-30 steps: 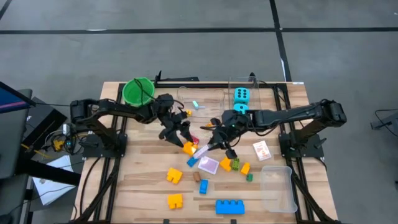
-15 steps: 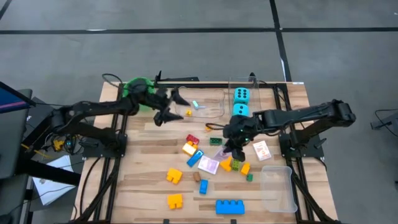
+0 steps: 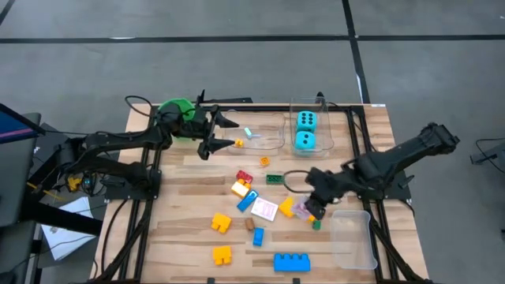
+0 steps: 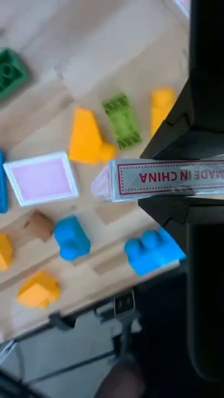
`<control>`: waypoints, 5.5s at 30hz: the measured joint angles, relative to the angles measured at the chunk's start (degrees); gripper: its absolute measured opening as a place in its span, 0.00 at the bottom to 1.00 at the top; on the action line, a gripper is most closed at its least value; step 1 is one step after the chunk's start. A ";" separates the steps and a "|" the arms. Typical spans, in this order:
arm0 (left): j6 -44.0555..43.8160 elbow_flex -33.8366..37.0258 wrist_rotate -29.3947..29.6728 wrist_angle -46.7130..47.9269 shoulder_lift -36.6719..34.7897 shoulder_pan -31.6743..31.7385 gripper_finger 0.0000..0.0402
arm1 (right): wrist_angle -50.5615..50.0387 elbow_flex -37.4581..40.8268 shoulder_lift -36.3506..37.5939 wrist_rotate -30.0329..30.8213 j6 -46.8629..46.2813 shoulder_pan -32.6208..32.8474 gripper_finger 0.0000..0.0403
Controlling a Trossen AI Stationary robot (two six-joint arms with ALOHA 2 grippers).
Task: Pick & Place Toys
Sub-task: Put the red deck of cards into the white bin, then put the orange deck of cards into the white bin
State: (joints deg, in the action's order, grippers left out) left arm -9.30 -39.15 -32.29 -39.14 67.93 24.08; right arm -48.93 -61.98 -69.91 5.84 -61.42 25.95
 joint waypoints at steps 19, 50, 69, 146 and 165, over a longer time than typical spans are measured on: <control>-0.14 0.03 0.15 0.68 0.06 -2.62 0.70 | -18.87 0.00 1.68 9.23 -30.48 31.51 0.15; -5.68 0.03 3.95 1.36 0.06 -5.07 0.64 | -19.73 -7.28 -24.05 4.26 -23.41 44.23 0.15; -3.32 0.03 3.98 4.27 0.06 -5.93 0.63 | -23.05 -14.80 -32.56 4.91 -20.51 42.74 0.15; -1.61 0.03 3.93 3.22 0.08 -8.98 0.62 | -29.47 2.42 1.40 17.72 -30.33 6.57 0.81; -1.33 0.03 3.94 3.11 0.08 -9.29 0.63 | -10.57 24.58 3.96 8.73 -25.15 -4.77 0.81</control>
State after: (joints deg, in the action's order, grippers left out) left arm -10.63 -39.11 -28.35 -36.03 68.01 14.79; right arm -59.51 -37.39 -65.95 14.57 -86.57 21.18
